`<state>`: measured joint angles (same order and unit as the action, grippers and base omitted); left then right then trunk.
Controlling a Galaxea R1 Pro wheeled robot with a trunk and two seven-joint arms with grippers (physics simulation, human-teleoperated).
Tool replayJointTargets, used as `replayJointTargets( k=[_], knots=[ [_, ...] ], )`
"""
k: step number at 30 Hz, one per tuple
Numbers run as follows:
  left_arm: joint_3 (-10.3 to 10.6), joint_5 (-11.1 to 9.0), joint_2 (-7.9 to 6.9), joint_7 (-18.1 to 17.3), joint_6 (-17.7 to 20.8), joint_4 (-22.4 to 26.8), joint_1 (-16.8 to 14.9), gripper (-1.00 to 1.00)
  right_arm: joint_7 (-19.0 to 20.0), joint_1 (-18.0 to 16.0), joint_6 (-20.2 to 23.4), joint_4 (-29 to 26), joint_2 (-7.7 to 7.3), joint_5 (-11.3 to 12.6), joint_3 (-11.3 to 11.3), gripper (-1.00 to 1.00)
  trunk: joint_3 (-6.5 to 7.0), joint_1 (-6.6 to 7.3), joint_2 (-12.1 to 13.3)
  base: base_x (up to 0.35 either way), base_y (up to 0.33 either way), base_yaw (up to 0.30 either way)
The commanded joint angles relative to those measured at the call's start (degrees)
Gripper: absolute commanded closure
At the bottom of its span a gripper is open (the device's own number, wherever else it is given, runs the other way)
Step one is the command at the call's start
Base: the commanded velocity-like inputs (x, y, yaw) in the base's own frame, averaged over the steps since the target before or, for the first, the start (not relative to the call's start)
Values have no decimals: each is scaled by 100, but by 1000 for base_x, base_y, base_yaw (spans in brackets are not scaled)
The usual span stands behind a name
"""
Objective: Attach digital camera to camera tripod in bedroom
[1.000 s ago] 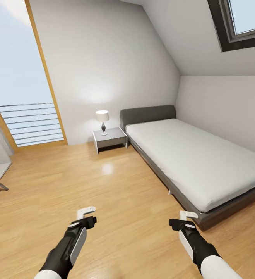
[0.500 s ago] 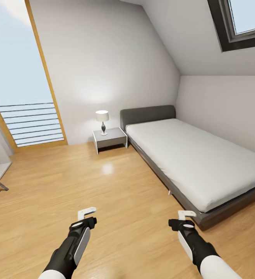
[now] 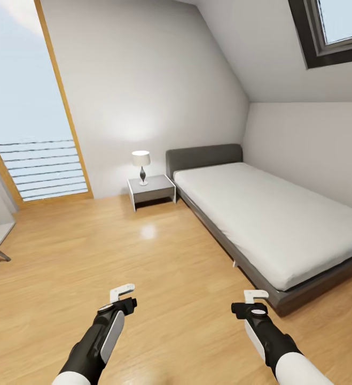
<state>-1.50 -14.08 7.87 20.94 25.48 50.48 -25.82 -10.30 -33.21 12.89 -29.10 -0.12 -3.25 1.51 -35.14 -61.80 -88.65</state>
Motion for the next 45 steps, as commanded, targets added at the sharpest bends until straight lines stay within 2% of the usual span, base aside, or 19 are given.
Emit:
replayJointTargets(
  k=[1, 4, 5, 9, 15, 19, 26, 34, 40, 45],
  knots=[
    [2, -259, -9, -248, 198, 66, -2, -100, 1, -1, 39, -2, 6, -27, 8, -100, -24, -22, -45, 0, 0, 0],
    [6, -505, -28, -726, 486, 147, -2, -100, 5, -1, 39, 9, 7, -23, 8, -100, -78, -88, -165, 0, 0, 0],
    [7, -593, -37, -998, 630, 195, -2, -100, 7, -1, 39, 14, 6, -21, 8, -100, -96, -110, -205, 0, 0, 0],
    [-10, -675, -62, -1313, 802, 286, -2, -100, 13, -1, 39, 23, 7, -19, 6, -100, -168, -198, -366, 0, 0, 0],
    [-40, -714, -325, -954, 874, 306, -2, -100, 49, -1, 44, 81, 82, -18, 0, -100, -276, -330, -606, 0, 0, 0],
    [-42, -720, -421, -852, 881, 311, -2, -100, 89, -1, 46, 94, 88, -18, -1, -100, -347, -418, -767, 0, 0, 0],
    [-47, -713, -488, -778, 952, 313, -2, -100, 113, -1, 47, 182, 101, -16, 8, -100, -473, -571, -1047, 0, 0, 0],
    [-45, -727, -730, -782, 966, 278, -2, -100, 80, -1, 51, 219, 109, -53, 12, -100, -617, -747, -1368, 0, 0, 0],
    [-49, -735, -790, -689, 967, 233, -2, -100, 50, -1, 32, 190, 213, -120, 1, -100, -724, -879, -1609, 0, 0, 0],
    [-37, -750, -787, -315, 967, 217, -2, -100, 40, -1, -35, 214, 267, -114, -1, -100, -814, -989, -1809, 0, 0, 0]
  ],
)
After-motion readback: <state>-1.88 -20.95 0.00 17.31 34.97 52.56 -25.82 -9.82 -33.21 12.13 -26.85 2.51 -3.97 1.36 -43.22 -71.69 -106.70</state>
